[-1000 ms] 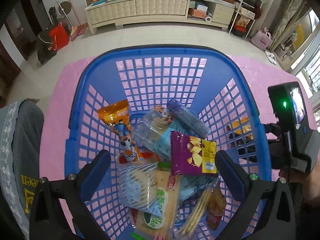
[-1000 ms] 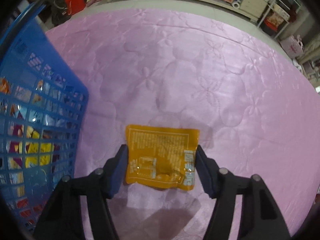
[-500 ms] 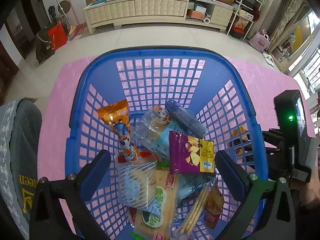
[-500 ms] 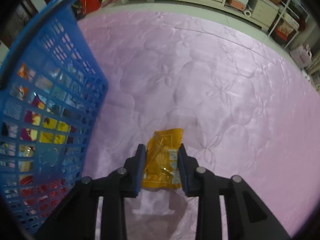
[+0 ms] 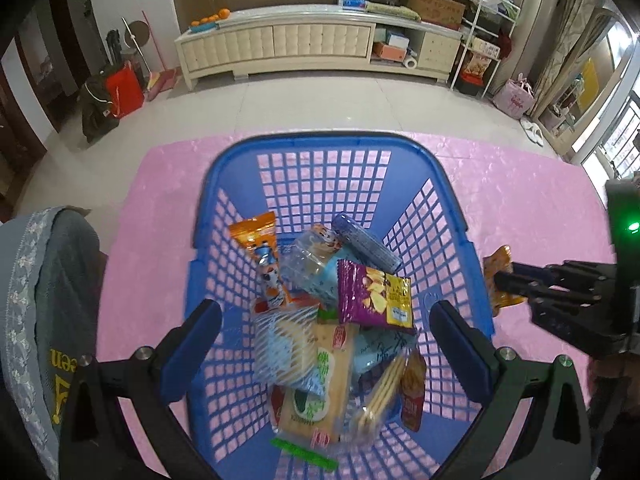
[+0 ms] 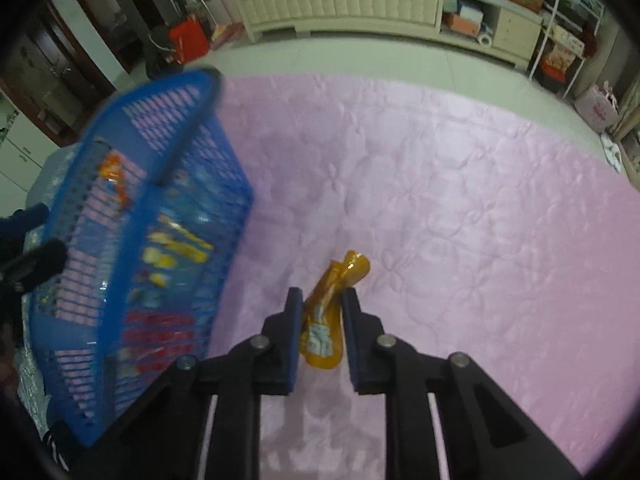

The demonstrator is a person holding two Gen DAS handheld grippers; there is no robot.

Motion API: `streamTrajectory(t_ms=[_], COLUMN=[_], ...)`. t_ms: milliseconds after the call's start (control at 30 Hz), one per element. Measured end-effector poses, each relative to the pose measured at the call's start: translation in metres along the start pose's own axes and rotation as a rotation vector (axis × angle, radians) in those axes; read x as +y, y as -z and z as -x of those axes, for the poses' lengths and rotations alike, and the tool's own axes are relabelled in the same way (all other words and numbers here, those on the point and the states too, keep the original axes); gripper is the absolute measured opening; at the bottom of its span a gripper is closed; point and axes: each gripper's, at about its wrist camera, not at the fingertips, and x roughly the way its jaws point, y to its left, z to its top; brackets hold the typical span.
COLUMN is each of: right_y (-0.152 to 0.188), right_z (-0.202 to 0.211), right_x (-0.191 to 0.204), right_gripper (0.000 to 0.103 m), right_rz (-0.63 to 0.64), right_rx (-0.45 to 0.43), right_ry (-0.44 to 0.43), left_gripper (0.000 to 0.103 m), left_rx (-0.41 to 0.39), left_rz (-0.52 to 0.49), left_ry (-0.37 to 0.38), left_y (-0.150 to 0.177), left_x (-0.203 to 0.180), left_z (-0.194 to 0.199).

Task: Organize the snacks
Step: 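Lift the orange packet with the right gripper over the blue basket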

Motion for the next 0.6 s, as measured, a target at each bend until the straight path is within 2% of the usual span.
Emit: streamTrajectory(t_ms=[233, 367, 600], right_y=[0.005, 0.003, 0.000], right_z=[0.066, 0.094, 0.093], right_x=[0.025, 0.058, 0.107], right_gripper=[0.023, 0.023, 0.023], right_rz=[0.006, 0.045, 0.114], right_rx=[-0.110, -0.165, -0.188], right_ry=[-0.029, -0.059, -0.097], left_gripper=[0.103, 0.103, 0.103], left_rx=[-0.059, -0.093, -0.116], left_rz=[0.028, 0.042, 0.060], left_ry=[0.008, 0.007, 0.008], left_y=[0.015, 0.027, 0.044], left_x=[0.010, 0.017, 0.033], left_z=[0.045, 0.069, 0.082])
